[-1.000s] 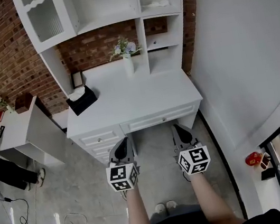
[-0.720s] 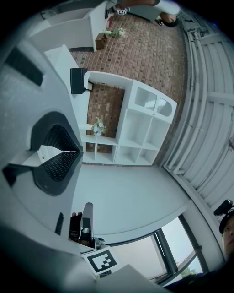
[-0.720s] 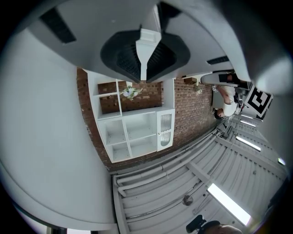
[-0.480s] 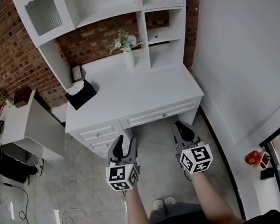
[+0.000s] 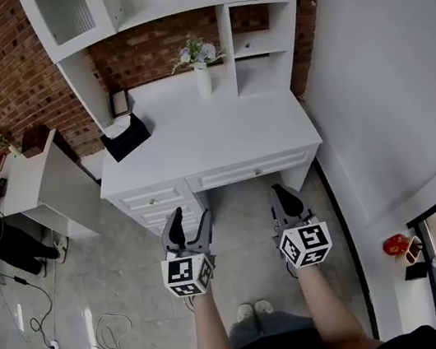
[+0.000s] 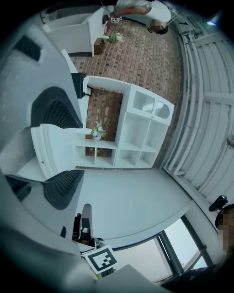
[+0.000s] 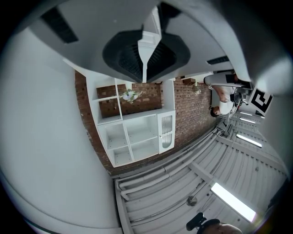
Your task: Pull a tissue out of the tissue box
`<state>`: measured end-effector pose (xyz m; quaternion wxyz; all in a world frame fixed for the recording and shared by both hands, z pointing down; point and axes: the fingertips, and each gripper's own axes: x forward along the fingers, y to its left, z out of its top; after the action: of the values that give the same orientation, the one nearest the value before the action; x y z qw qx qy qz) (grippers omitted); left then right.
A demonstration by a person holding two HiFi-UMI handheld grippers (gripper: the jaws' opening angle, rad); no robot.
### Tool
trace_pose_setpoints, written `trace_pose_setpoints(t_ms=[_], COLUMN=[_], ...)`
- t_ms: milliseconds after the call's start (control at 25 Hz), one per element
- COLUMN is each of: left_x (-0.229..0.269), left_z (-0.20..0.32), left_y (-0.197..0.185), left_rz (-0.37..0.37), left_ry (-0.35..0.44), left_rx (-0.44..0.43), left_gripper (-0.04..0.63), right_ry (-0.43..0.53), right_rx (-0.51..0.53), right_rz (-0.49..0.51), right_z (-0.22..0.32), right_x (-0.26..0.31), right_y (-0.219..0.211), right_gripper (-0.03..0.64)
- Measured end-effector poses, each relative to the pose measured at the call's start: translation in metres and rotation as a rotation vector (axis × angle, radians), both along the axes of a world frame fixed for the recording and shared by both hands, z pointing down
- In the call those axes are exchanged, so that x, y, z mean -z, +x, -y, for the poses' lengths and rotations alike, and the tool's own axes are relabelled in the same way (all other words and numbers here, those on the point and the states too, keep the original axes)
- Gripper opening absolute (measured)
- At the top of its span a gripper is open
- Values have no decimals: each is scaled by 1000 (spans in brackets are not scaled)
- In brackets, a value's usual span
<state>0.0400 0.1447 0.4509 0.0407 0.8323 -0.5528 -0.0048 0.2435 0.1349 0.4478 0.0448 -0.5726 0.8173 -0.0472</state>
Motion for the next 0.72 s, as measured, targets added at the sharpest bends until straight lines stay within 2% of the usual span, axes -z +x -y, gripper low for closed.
trace_pose_setpoints(t_ms=[720], left_x=[18], left_z=[15], left_y=[-15], left_rz=[11], left_ry=[65], left_rx=[91], left_gripper=[270], right_ry=[54], right_rx=[33], right_rz=[19], right_z=[26], right_x=[10], right_y=[11], right_gripper=[0])
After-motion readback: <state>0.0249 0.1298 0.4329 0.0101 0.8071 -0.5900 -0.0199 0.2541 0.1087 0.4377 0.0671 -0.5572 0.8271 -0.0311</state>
